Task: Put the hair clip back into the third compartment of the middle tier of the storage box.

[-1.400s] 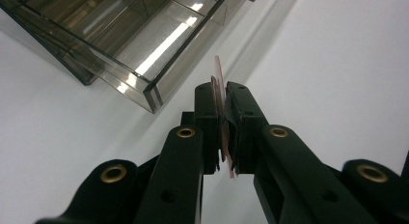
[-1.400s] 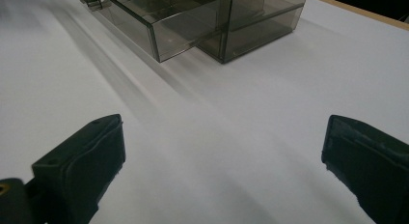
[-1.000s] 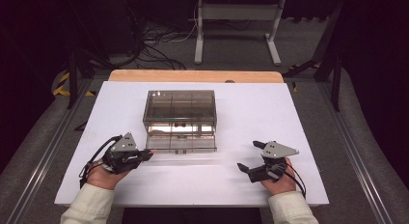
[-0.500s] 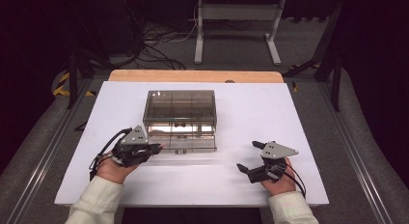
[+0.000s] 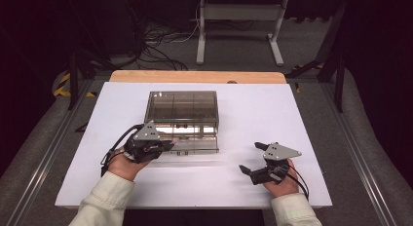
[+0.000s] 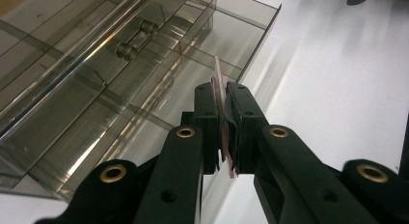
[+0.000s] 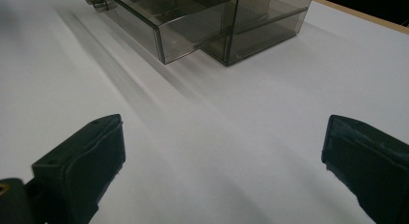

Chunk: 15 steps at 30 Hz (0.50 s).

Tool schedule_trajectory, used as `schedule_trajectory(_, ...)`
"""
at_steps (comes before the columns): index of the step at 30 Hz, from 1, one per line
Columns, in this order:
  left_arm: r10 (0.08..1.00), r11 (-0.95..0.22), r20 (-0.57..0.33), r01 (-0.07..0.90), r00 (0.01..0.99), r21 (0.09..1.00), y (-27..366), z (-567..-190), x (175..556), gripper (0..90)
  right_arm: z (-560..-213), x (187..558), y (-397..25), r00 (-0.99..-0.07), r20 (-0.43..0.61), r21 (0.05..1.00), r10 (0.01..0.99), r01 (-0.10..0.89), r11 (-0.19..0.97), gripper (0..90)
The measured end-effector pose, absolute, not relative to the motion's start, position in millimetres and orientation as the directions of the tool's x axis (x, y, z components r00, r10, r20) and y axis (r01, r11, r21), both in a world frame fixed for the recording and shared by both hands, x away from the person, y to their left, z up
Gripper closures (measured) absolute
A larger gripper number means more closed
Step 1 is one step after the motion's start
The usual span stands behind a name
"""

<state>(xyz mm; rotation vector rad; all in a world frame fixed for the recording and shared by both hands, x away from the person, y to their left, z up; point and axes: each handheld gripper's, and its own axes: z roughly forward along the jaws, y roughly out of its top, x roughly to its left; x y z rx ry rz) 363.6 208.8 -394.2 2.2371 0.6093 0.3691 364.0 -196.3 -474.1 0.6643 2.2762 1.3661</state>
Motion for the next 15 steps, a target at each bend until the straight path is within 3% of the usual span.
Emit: schedule_trajectory(15,0.520,-0.587,0.072,0.295,0.851,0.754,189,-388,373,84.1,-474,364,-197,-0.807,-0.096,0.894,0.582,0.187,0.407,1.7)
